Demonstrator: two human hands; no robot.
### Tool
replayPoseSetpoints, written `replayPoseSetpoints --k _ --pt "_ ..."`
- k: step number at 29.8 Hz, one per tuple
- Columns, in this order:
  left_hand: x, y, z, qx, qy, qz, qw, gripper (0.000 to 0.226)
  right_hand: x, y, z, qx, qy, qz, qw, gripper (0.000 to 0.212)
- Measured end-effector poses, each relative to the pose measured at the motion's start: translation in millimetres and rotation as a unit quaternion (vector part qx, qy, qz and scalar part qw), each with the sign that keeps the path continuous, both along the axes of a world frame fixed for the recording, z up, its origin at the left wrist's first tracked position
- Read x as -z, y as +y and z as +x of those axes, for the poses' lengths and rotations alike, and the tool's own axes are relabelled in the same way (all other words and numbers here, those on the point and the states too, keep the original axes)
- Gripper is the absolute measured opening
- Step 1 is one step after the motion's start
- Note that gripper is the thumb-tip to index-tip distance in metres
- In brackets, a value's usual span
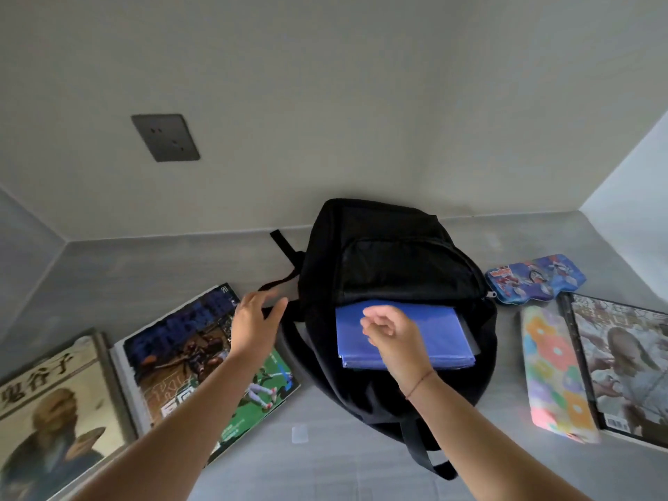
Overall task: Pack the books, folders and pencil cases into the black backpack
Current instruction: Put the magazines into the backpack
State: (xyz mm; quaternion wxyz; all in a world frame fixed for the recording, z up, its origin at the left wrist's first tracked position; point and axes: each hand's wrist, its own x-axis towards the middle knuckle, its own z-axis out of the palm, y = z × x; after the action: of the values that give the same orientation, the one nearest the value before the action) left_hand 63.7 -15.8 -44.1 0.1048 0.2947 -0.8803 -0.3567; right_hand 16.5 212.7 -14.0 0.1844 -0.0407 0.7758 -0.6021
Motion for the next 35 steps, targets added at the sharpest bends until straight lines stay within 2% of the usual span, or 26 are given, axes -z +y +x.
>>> replayPoseSetpoints --k 4,7,12,16,19,24,27,32,35 --pt "14 -35 50 -0.116 -0.009 0.044 0.992 0.037 4 -52 29 -0.111 0.035 -0.016 0.993 0.019" --pt "21 -59 93 -0.179 -0.039 0.052 0.982 0.039 13 -93 51 -0.227 0.021 -0.004 0.974 0.029" --pt "35 -78 148 -0.256 -0.061 0.123 0.957 0.048 44 -142 69 -0.318 0.051 0.123 0.938 0.048" --pt "41 -70 163 -0.280 -0.062 0.150 0.946 0.045 64 -160 64 -0.317 0.027 0.213 0.924 0.063" --pt "47 -64 163 -0.331 -0.061 0.193 0.922 0.045 75 -170 60 -0.260 0.014 0.235 0.937 0.068" --pt "45 -64 148 -0.428 -0.051 0.249 0.868 0.057 77 -190 50 -0.193 -0.067 0.193 0.960 0.062" --pt "45 -74 145 -0.462 -0.050 0.277 0.841 0.056 83 -197 45 -0.184 -0.114 0.184 0.959 0.060" --pt "41 -95 150 -0.460 -0.158 0.281 0.827 0.055 80 -208 38 -0.182 -0.141 0.201 0.952 0.059" --pt "40 -103 149 -0.446 -0.202 0.292 0.821 0.063 81 -213 37 -0.194 -0.174 0.199 0.945 0.039"
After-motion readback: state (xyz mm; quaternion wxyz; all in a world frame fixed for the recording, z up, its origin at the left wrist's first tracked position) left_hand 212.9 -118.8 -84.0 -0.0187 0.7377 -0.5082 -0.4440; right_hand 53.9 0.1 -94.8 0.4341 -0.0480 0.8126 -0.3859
